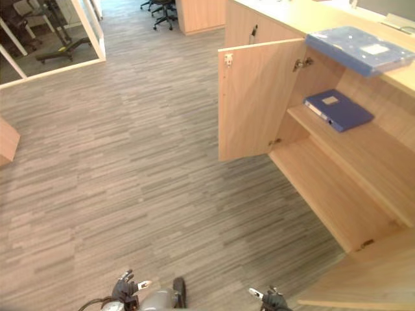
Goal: Walk over to the cabinet, pick up the folder, carry it to the office cabinet, place the folder inside the office cabinet, then close the office cabinet door
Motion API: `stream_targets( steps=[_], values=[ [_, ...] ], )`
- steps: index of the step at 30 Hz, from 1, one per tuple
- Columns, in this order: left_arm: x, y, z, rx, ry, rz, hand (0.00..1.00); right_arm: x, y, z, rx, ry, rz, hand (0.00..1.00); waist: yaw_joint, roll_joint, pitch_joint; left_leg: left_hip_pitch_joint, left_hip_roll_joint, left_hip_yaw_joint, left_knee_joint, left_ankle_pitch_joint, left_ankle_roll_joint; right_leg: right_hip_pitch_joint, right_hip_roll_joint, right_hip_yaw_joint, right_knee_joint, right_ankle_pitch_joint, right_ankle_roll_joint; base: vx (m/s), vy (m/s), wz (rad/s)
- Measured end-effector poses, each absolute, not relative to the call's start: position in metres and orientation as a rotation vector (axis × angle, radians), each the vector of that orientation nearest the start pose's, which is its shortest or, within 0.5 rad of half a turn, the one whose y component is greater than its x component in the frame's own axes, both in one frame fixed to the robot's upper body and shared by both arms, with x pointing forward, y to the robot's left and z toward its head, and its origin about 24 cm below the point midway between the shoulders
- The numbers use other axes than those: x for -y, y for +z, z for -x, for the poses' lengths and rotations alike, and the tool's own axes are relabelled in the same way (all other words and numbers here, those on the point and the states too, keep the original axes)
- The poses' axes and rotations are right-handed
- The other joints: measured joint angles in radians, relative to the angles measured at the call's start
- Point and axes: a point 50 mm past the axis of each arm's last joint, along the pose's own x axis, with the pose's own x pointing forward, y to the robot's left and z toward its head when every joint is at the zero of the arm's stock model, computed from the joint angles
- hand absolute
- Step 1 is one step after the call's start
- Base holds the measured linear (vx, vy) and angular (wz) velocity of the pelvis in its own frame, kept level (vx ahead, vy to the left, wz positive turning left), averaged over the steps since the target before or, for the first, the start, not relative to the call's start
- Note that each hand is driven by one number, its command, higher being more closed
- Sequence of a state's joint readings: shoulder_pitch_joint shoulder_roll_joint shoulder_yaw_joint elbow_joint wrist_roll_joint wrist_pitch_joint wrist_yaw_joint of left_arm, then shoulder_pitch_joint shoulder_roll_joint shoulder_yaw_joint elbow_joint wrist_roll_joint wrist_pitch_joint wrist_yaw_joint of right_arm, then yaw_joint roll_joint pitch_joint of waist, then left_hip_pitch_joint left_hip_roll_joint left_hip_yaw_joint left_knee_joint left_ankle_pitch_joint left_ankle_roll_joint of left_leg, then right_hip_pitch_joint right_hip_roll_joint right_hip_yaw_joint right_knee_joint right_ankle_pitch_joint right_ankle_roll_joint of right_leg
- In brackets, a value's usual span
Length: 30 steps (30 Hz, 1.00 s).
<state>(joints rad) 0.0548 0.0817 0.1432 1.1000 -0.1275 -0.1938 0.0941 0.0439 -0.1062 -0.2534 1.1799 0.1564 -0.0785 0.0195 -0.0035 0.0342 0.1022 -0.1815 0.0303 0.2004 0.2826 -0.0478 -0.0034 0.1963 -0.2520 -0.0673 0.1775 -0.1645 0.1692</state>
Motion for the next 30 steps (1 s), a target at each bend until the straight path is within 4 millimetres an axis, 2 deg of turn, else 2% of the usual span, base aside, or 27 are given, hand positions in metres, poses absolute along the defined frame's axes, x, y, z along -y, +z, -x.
stream_targets(
  steps=[1,2,3,4,5,6,7,8,9,10,11,12,14,15,16,17,18,21,22,23,24,25,26,28,30],
  values=[
    [-0.206,-0.155,-0.105,-0.951,0.353,0.053,0.0,0.219,-0.163,-0.084,-1.096,-0.377,-0.182,0.0,0.001,0.003,-0.004,0.018,-0.018,0.019,-0.013,-0.012,0.011,-0.023,-0.019,0.02,0.047,0.0,0.0,0.27,0.354,-0.72],
    [-0.205,-0.156,-0.102,-0.964,0.347,0.048,0.0,0.223,-0.163,-0.082,-1.101,-0.373,-0.17,0.0,0.006,0.011,-0.01,0.07,-0.055,0.055,-0.056,-0.022,0.028,-0.086,-0.062,0.058,0.183,0.005,-0.008,0.28,0.391,-0.64],
    [-0.202,-0.157,-0.099,-0.975,0.327,0.036,0.0,0.229,-0.163,-0.075,-1.107,-0.393,-0.173,0.0,0.005,0.019,-0.018,0.129,-0.096,0.073,-0.108,-0.024,0.042,-0.154,-0.104,0.07,0.343,0.034,-0.052,0.32,0.475,-0.51],
    [-0.2,-0.158,-0.097,-0.983,0.313,0.028,0.0,0.233,-0.162,-0.073,-1.102,-0.411,-0.177,0.0,-0.002,0.023,-0.023,0.159,-0.117,0.076,-0.136,-0.026,0.047,-0.188,-0.129,0.064,0.433,0.06,-0.094,0.27,0.392,-0.21],
    [-0.197,-0.158,-0.097,-0.984,0.29,0.017,0.0,0.239,-0.16,-0.072,-1.089,-0.424,-0.16,0.0,-0.016,0.023,-0.025,0.215,-0.153,0.083,-0.178,-0.03,0.062,-0.257,-0.183,0.038,0.612,0.107,-0.192,0.28,0.393,0.0],
    [-0.196,-0.159,-0.097,-0.987,0.279,0.013,0.0,0.244,-0.158,-0.072,-1.072,-0.429,-0.146,0.0,-0.029,0.025,-0.027,0.256,-0.176,0.086,-0.204,-0.032,0.067,-0.315,-0.208,0.0,0.756,0.114,-0.231,0.19,0.244,0.03],
    [-0.196,-0.159,-0.096,-0.988,0.274,0.009,0.0,0.245,-0.157,-0.073,-1.068,-0.43,-0.145,0.0,-0.032,0.027,-0.026,0.279,-0.179,0.083,-0.22,-0.032,0.067,-0.332,-0.206,-0.022,0.798,0.099,-0.21,0.3,0.273,0.06],
    [-0.196,-0.159,-0.096,-0.989,0.269,0.002,0.0,0.243,-0.158,-0.073,-1.068,-0.434,-0.158,0.0,-0.036,0.034,-0.024,0.311,-0.174,0.074,-0.232,-0.032,0.067,-0.353,-0.188,-0.097,0.822,0.047,-0.174,0.22,0.106,0.06],
    [-0.197,-0.159,-0.097,-0.988,0.268,0.0,0.0,0.241,-0.158,-0.074,-1.065,-0.435,-0.167,0.0,-0.038,0.034,-0.023,0.319,-0.168,0.073,-0.231,-0.032,0.067,-0.36,-0.175,-0.139,0.813,0.017,-0.157,0.31,0.103,0.09],
    [-0.198,-0.157,-0.102,-0.976,0.264,-0.005,0.0,0.238,-0.159,-0.076,-1.057,-0.441,-0.192,0.0,-0.041,0.037,-0.017,0.326,-0.149,0.064,-0.231,-0.033,0.065,-0.373,-0.14,-0.223,0.771,-0.037,-0.132,0.19,0.002,0.1],
    [-0.199,-0.156,-0.105,-0.969,0.264,-0.009,0.0,0.237,-0.158,-0.078,-1.049,-0.443,-0.203,0.0,-0.041,0.039,-0.011,0.327,-0.13,0.058,-0.232,-0.038,0.058,-0.388,-0.107,-0.276,0.722,-0.069,-0.127,0.21,-0.058,0.06],
    [-0.2,-0.155,-0.11,-0.959,0.266,-0.01,0.0,0.235,-0.158,-0.082,-1.038,-0.445,-0.223,0.0,-0.041,0.04,0.004,0.34,-0.105,0.056,-0.246,-0.043,0.055,-0.408,-0.053,-0.324,0.636,-0.092,-0.128,0.17,-0.092,0.02],
    [-0.202,-0.155,-0.11,-0.958,0.285,0.002,0.0,0.228,-0.159,-0.086,-1.03,-0.43,-0.241,0.0,-0.046,0.026,0.021,0.366,-0.077,0.065,-0.259,-0.057,0.043,-0.43,0.025,-0.343,0.437,-0.087,-0.128,0.15,-0.14,-0.12],
    [-0.201,-0.156,-0.108,-0.965,0.29,0.01,0.0,0.227,-0.159,-0.086,-1.026,-0.433,-0.252,0.0,-0.047,0.022,0.024,0.377,-0.074,0.068,-0.26,-0.063,0.036,-0.432,0.039,-0.339,0.383,-0.078,-0.138,0.14,-0.179,-0.17],
    [-0.197,-0.158,-0.104,-0.981,0.3,0.031,0.0,0.225,-0.159,-0.085,-1.025,-0.433,-0.258,0.0,-0.053,0.014,0.025,0.393,-0.07,0.072,-0.255,-0.081,0.025,-0.435,0.056,-0.325,0.291,-0.02,-0.157,0.16,-0.216,-0.09],
    [-0.194,-0.16,-0.1,-0.997,0.303,0.044,0.0,0.224,-0.16,-0.083,-1.027,-0.438,-0.266,0.0,-0.057,0.004,0.025,0.395,-0.063,0.07,-0.247,-0.097,0.011,-0.426,0.071,-0.313,0.276,0.037,-0.189,0.18,-0.239,-0.13],
    [-0.189,-0.161,-0.097,-1.008,0.299,0.056,0.0,0.226,-0.16,-0.083,-1.026,-0.444,-0.269,0.0,-0.059,0.018,0.02,0.394,-0.043,0.069,-0.238,-0.114,-0.006,-0.423,0.095,-0.313,0.271,0.029,-0.22,0.21,-0.259,-0.14],
    [-0.189,-0.161,-0.099,-1.002,0.305,0.063,0.0,0.225,-0.162,-0.078,-1.04,-0.463,-0.286,0.0,-0.06,0.025,0.015,0.41,0.014,0.059,-0.239,-0.133,-0.034,-0.394,0.151,-0.345,0.255,-0.021,-0.233,0.27,-0.315,0.09],
    [-0.191,-0.161,-0.099,-0.999,0.315,0.07,0.0,0.224,-0.164,-0.068,-1.065,-0.476,-0.288,0.0,-0.06,0.019,0.013,0.416,0.045,0.037,-0.221,-0.138,-0.054,-0.355,0.181,-0.372,0.235,-0.043,-0.241,0.26,-0.337,0.46],
    [-0.191,-0.161,-0.099,-1.0,0.316,0.072,0.0,0.224,-0.165,-0.062,-1.084,-0.483,-0.279,0.0,-0.061,0.021,0.011,0.405,0.08,-0.001,-0.146,-0.16,-0.077,-0.304,0.207,-0.4,0.196,-0.052,-0.251,0.2,-0.283,0.49],
    [-0.191,-0.161,-0.099,-1.001,0.316,0.072,0.0,0.224,-0.165,-0.058,-1.096,-0.486,-0.275,0.0,-0.06,0.017,0.012,0.386,0.096,-0.014,-0.082,-0.175,-0.083,-0.278,0.219,-0.409,0.172,-0.052,-0.252,0.3,-0.414,0.51],
    [-0.191,-0.161,-0.098,-1.003,0.317,0.076,0.0,0.224,-0.167,-0.052,-1.119,-0.497,-0.279,0.0,-0.059,0.007,0.012,0.286,0.138,-0.038,0.164,-0.197,-0.11,-0.22,0.247,-0.429,0.106,-0.047,-0.256,0.25,-0.32,0.29],
    [-0.192,-0.161,-0.098,-1.0,0.321,0.075,0.0,0.224,-0.167,-0.051,-1.123,-0.5,-0.278,0.0,-0.059,0.008,0.011,0.241,0.161,-0.04,0.277,-0.2,-0.117,-0.197,0.263,-0.432,0.078,-0.042,-0.26,0.24,-0.292,0.19],
    [-0.198,-0.159,-0.098,-0.986,0.365,0.098,0.0,0.225,-0.168,-0.049,-1.133,-0.507,-0.28,0.0,-0.043,0.009,0.009,0.123,0.234,-0.007,0.567,-0.198,-0.113,-0.117,0.317,-0.428,-0.013,-0.016,-0.275,0.19,-0.18,-0.12],
    [-0.199,-0.157,-0.104,-0.968,0.377,0.108,0.0,0.229,-0.166,-0.055,-1.119,-0.51,-0.275,0.0,-0.036,0.008,0.009,0.067,0.26,0.036,0.64,-0.209,-0.094,-0.068,0.346,-0.396,-0.068,-0.008,-0.283,0.26,-0.153,-0.39]
  ],
)
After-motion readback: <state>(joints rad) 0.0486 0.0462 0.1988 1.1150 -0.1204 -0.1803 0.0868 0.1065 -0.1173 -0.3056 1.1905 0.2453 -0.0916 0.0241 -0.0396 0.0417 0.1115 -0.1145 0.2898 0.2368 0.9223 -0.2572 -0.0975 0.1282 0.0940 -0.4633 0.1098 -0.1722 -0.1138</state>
